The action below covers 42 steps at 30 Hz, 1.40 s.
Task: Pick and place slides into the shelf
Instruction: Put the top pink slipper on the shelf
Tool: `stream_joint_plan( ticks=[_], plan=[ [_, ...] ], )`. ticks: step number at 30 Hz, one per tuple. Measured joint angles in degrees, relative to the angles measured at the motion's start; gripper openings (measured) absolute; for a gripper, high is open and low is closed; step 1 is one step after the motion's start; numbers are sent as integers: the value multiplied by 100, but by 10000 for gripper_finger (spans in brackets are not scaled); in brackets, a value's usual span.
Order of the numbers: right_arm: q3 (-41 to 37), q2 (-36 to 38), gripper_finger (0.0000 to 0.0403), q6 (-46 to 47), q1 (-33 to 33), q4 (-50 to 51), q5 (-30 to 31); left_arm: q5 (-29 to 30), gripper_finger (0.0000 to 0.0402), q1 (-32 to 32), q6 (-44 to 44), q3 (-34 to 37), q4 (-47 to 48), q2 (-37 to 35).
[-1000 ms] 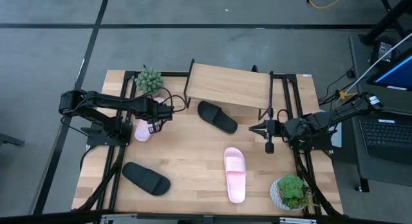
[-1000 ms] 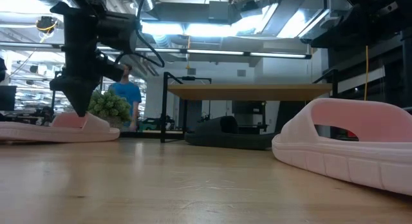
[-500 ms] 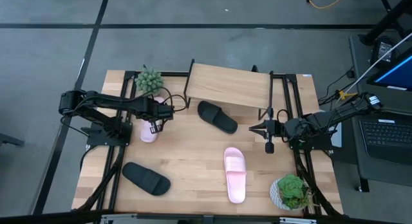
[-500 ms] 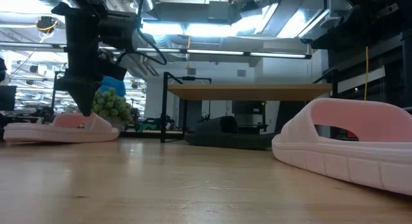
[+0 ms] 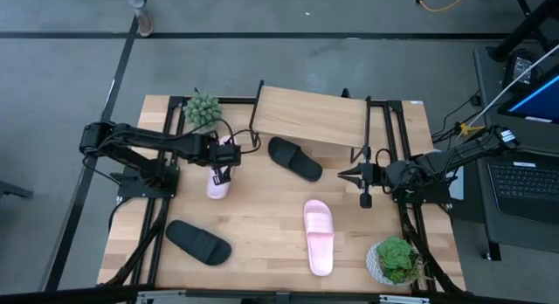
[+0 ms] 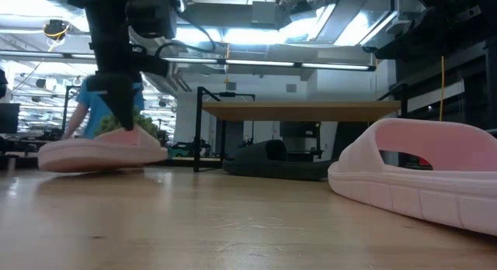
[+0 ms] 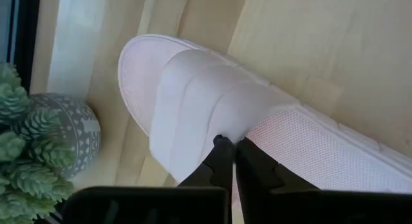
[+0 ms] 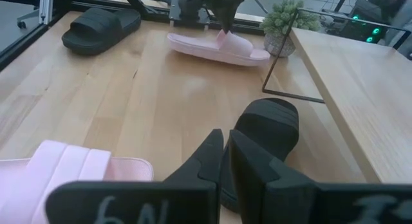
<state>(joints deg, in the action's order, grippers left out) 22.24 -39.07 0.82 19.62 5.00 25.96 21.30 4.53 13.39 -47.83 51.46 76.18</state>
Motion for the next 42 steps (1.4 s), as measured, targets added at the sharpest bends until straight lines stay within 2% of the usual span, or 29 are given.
stream_joint_plan(
  ticks=[8, 20, 25, 32, 42],
  plan=[
    [2, 0, 30, 0, -1, 14, 0, -8, 0, -346, 102, -416, 13, 0],
    [2, 0, 30, 17, -2, 72, 0, -81, 0, -1294, 116, -1534, 102, 0],
    [2, 0, 30, 17, 0, 70, 0, 99, 0, -1581, 118, -1889, -137, 0],
    [2, 0, 30, 17, -2, 70, 0, 456, 0, -1529, -7, -2427, -492, 0],
    [3, 0, 30, 15, -2, 68, 0, 753, 0, -1053, -1277, -2859, -1381, 0]
  ],
)
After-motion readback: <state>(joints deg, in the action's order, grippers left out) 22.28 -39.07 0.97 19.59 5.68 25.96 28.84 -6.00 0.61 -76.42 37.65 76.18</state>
